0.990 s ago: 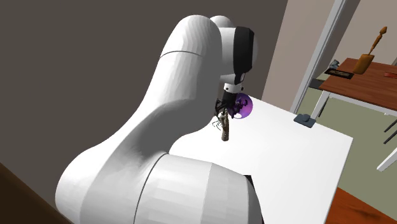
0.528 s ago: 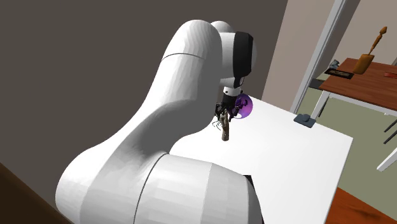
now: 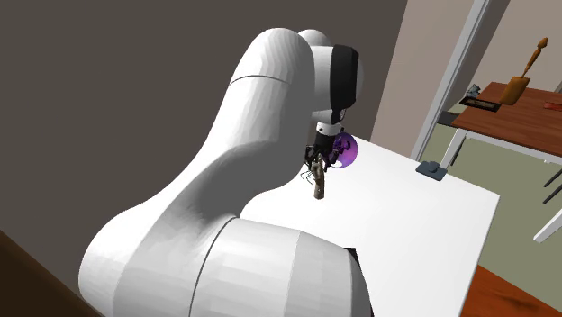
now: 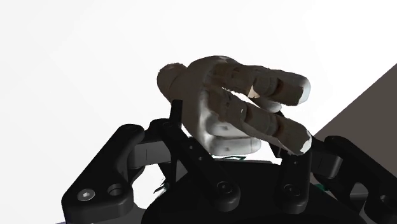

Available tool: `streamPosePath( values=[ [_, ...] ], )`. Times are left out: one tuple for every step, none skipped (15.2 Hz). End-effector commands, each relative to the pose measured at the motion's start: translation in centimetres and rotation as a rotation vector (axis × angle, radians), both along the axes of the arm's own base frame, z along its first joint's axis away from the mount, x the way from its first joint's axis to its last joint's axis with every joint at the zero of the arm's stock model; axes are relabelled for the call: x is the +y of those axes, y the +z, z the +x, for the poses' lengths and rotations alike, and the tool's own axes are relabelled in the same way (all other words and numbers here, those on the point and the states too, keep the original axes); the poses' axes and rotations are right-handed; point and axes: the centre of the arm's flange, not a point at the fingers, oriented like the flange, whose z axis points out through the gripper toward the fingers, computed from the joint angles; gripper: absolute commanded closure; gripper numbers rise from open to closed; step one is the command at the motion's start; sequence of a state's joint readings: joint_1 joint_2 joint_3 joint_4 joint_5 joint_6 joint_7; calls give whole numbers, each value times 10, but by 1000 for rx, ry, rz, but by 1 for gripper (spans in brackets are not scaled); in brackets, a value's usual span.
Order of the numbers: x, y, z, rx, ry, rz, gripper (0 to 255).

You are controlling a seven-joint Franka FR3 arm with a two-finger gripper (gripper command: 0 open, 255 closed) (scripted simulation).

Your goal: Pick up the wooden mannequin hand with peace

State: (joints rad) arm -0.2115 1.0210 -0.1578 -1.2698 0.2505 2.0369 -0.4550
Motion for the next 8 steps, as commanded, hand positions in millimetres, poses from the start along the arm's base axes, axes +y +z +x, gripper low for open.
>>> streamPosePath(
  values=[
    [0,8,0,1,0,0,255],
    [0,13,0,1,0,0,255],
    [0,18,0,1,0,0,255],
    [0,24,0,1,0,0,255],
    [0,29,0,1,0,0,255],
    [0,34,0,1,0,0,255],
    [0,39,0,1,0,0,255],
    [0,45,0,1,0,0,255]
  ],
)
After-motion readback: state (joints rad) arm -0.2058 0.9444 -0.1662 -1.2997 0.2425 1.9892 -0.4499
